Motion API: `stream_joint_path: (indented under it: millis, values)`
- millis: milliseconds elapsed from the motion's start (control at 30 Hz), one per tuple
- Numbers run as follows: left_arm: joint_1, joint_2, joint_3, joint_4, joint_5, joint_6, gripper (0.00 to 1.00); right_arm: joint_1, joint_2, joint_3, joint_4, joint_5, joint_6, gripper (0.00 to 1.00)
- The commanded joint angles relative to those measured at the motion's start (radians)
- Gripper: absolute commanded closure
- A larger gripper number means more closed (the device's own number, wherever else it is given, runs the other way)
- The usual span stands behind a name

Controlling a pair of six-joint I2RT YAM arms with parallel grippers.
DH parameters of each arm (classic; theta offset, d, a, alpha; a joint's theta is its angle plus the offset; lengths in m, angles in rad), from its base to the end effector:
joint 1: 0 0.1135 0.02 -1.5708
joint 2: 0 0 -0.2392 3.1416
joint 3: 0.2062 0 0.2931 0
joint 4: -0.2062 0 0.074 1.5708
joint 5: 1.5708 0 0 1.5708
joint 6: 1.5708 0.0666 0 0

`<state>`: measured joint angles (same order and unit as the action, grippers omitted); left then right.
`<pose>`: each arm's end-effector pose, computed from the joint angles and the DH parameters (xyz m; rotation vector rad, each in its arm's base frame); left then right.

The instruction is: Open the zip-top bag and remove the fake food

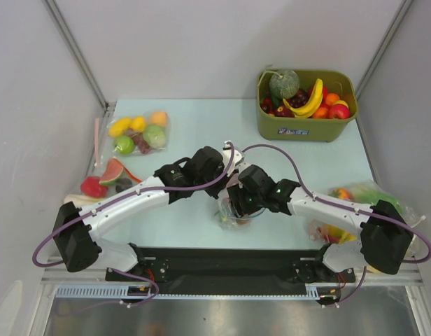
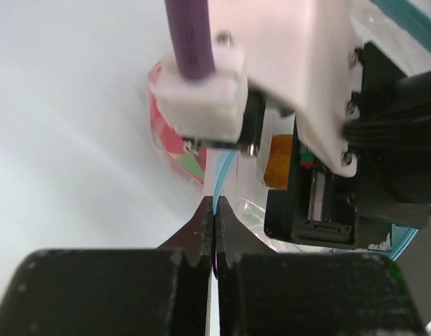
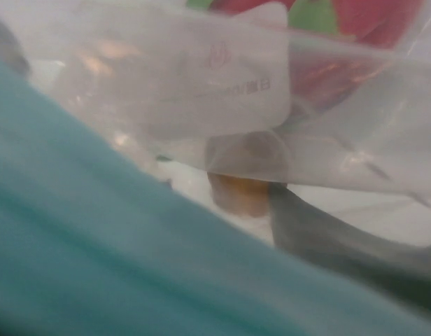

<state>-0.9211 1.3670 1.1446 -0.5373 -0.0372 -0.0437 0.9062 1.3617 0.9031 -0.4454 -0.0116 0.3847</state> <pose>0.2237 -0.2904 0.2462 0.9901 2.1548 -0.4333 0.2098 0.2690 0.1638 -0.6654 2.4740 0.5456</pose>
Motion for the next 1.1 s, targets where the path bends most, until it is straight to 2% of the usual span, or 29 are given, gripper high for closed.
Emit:
stream_joint_path:
  millis: [0, 200, 367, 667, 733, 800, 833, 967, 1067]
  values:
    - [-0.004, -0.005, 0.015, 0.016, 0.017, 0.007, 1.0, 0.033, 0.016, -0.039, 0.014, 0.012, -0.006, 0.38]
    - [-0.004, 0.006, 0.017, 0.019, 0.03, 0.004, 1.0, 0.088, 0.039, -0.121, 0.108, 0.071, 0.066, 0.38]
    - [-0.005, 0.007, 0.017, 0.017, 0.03, 0.002, 1.0, 0.152, 0.085, -0.132, 0.152, 0.162, 0.1, 0.37]
    - [-0.005, 0.006, 0.017, 0.016, 0.056, 0.001, 1.0, 0.191, 0.14, -0.141, 0.235, 0.326, 0.129, 0.37]
    - [-0.005, 0.004, 0.018, 0.017, 0.057, 0.001, 1.0, 0.189, 0.148, -0.145, 0.246, 0.34, 0.129, 0.42]
    - [-0.005, 0.004, 0.017, 0.017, 0.056, 0.002, 1.0, 0.189, 0.149, -0.148, 0.254, 0.348, 0.129, 0.56]
    - [-0.005, 0.003, 0.017, 0.017, 0.054, 0.002, 1.0, 0.189, 0.149, -0.147, 0.251, 0.349, 0.131, 0.68]
    - [-0.005, 0.006, 0.018, 0.016, 0.056, 0.002, 0.99, 0.191, 0.097, -0.13, 0.217, 0.354, 0.126, 1.0]
    - [-0.005, 0.004, 0.018, 0.016, 0.054, 0.001, 1.0, 0.191, 0.018, -0.121, 0.191, 0.361, 0.126, 1.0]
